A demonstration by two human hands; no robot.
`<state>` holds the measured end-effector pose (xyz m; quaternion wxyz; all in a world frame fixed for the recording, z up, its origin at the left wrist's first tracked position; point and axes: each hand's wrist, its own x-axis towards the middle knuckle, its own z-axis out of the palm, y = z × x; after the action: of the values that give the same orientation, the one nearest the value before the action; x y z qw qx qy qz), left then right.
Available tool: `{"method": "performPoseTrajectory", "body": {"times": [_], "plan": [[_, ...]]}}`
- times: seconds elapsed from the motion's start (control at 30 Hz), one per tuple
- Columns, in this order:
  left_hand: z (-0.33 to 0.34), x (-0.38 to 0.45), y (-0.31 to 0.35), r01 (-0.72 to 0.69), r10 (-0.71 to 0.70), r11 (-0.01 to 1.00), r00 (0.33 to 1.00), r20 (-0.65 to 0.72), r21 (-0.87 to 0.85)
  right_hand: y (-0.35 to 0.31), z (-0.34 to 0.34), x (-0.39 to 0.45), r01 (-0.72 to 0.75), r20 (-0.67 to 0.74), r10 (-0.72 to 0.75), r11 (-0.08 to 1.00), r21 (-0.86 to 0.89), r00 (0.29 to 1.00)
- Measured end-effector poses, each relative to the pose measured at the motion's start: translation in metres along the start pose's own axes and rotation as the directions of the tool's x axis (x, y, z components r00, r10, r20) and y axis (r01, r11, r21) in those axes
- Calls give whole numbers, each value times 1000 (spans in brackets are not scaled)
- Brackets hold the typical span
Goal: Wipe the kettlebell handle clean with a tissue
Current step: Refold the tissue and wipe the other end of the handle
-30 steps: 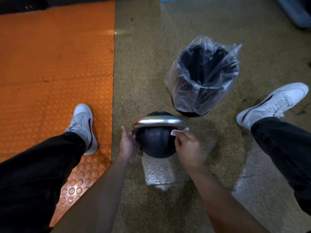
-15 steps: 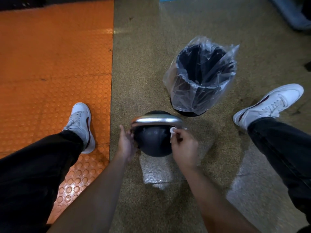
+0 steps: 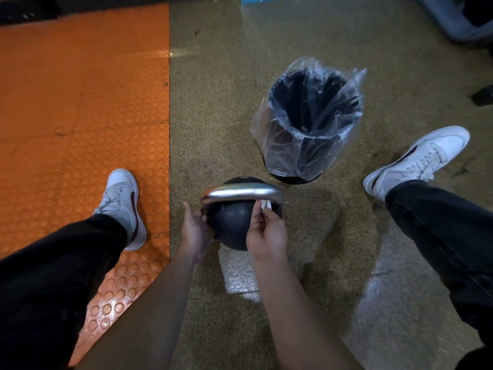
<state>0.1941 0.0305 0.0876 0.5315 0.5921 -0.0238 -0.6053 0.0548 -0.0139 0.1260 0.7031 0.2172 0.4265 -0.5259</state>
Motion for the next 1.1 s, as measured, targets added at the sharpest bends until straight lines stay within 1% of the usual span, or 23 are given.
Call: {"method": "performPoseTrajectory", "body": {"times": [0.03,0.07,0.1,0.17,0.23,0.27,0.33,0.4,0.5,0.53,0.63,0.73,0.83,0.93,1.03,1.1], "plan": [[0,0,0,-3,3,1000,1000,-21,3,-1,-4,0,6,4,-6,999,-32,1000],[-1,0,-1,-9,9,1000,999,-31,8,-1,-7,2,15,-22,-16,998,-59,1000],[-1,0,-1,-15,16,1000,1000,-21,15,-2,-8,2,16,-48,-18,999,-41,999],[-2,1,-2,-15,15,1000,1000,-7,19,-5,-2,4,-35,-43,37,999,36,998],[0,0,0,-4,7,1000,997,-79,31,-3,9,4,-49,-36,50,998,26,998],[2,0,1,-3,9,999,994,-109,51,-2,11,0,-30,-26,30,1000,7,999],[5,1,2,-11,19,998,992,-126,65,-4,12,-3,-18,-44,16,999,-32,999],[0,2,0,-4,8,1000,993,-114,31,-12,6,-10,-31,-83,27,999,-39,996],[-13,10,-8,-2,1,999,1000,13,32,-18,-3,-3,-43,-121,37,998,-45,992],[-15,10,-9,-3,2,999,1000,27,32,-18,-1,-1,-49,-118,43,998,-48,992],[-13,9,-8,4,-5,999,1000,26,33,-15,-1,1,-47,-45,42,994,-101,998],[-10,8,-6,3,-4,999,1000,18,34,-18,-7,-3,-57,-30,57,998,-7,998],[-14,12,-8,13,-14,999,1000,16,38,-15,-7,-5,-16,-34,16,1000,-19,999],[-14,13,-7,19,-20,999,999,34,33,-6,7,-5,-19,-5,19,1000,5,1000],[-13,15,-8,25,-25,1000,999,39,10,1,20,-14,2,65,4,995,-99,998],[-12,13,-7,5,-6,1000,1000,30,17,-2,22,-16,32,79,-18,984,-177,997]]}}
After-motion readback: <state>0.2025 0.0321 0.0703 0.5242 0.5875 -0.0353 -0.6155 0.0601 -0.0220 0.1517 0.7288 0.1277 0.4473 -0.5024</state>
